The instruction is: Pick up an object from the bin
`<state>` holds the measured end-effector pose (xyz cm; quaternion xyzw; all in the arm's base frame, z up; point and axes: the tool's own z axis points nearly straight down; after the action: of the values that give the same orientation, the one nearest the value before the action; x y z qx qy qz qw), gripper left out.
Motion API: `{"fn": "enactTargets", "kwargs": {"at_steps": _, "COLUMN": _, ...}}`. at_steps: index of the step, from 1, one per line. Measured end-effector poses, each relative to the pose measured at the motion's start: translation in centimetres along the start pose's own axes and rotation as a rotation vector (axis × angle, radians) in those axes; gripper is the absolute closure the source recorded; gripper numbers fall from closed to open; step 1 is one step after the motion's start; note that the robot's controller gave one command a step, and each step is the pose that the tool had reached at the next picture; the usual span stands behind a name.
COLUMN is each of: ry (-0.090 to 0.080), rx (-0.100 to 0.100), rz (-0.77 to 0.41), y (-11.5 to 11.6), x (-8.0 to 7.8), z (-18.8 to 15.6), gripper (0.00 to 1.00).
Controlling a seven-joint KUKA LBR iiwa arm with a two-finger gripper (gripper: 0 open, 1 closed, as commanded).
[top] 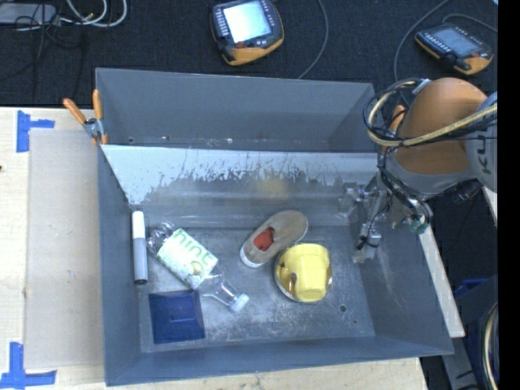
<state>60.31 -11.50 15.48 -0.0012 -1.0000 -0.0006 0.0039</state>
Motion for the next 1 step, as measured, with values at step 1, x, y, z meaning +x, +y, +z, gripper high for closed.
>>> {"fn": "enactTargets", "kwargs": {"at_steps": 1, "ry": 0.011, "rx": -0.001, "rz": 0.036, "y": 3.81, "x": 4.58, "z": 8.90, "gripper": 0.00}}
